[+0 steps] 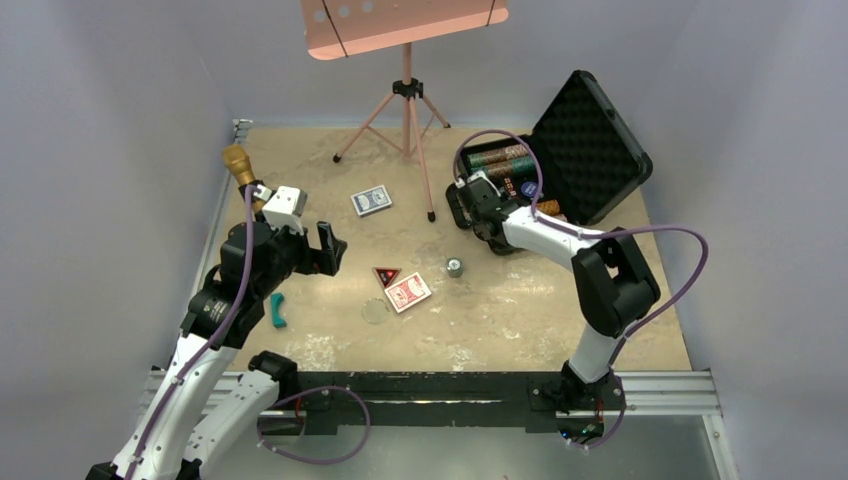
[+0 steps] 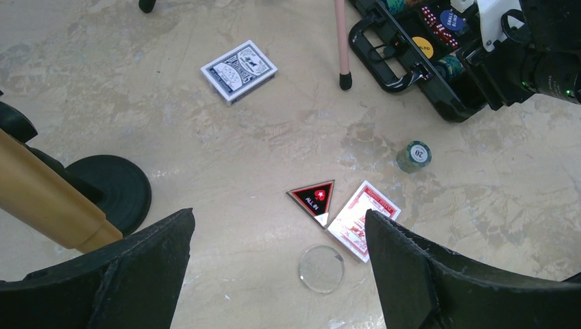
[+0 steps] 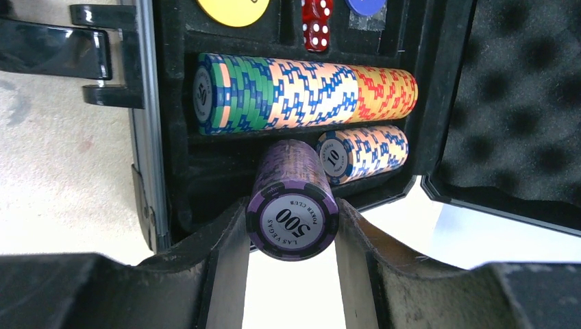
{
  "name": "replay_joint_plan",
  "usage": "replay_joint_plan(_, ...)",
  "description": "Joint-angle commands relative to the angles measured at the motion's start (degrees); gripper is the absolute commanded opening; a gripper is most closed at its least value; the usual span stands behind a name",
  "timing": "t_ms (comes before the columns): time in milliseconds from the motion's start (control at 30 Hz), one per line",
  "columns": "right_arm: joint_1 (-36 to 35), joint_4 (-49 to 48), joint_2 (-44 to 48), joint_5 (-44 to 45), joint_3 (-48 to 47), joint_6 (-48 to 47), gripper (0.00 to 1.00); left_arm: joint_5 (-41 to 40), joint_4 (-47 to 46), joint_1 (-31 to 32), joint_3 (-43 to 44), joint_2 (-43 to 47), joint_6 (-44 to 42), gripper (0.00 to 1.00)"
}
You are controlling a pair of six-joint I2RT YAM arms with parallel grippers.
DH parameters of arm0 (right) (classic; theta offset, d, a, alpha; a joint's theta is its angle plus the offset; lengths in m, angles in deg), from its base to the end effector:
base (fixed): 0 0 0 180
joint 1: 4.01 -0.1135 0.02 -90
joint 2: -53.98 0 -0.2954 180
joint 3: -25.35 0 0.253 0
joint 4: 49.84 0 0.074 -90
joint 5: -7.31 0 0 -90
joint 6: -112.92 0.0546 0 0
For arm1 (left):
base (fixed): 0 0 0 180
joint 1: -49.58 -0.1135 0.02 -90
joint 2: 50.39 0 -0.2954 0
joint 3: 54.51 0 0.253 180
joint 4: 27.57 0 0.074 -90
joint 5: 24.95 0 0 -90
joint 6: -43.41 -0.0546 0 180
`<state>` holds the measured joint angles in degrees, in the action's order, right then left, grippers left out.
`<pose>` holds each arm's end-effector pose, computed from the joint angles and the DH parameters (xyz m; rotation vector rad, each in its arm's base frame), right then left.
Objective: Pack up texas hold em set
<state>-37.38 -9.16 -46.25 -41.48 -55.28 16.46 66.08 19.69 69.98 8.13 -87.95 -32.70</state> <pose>0.3270 0.1723 0.2194 -0.5891 2.3250 -0.7253 0.1253 -0.0476 0.3523 0.1244 1.9765 -0.4095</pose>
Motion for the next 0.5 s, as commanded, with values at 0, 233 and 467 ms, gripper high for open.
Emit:
replay_joint_plan(0,1.7,-0.4,-0.8,3.0,-0.8,-0.7,0.0,-0.3,-1.3,0.2,0.3,-0.1,-1.1,0.98)
replay_joint_plan(233,2.6,-0.5,-1.7,2.1,-1.3,-0.7,0.11,-0.1,-1.3,0.2,0.2,-0.2,-1.0,0.98)
replay_joint_plan(467,2.7,0.5,3.7,-4.3,-1.5,1.3,0.65,-0.1,-1.3,0.2,0.3,-0.1,-1.0,0.98)
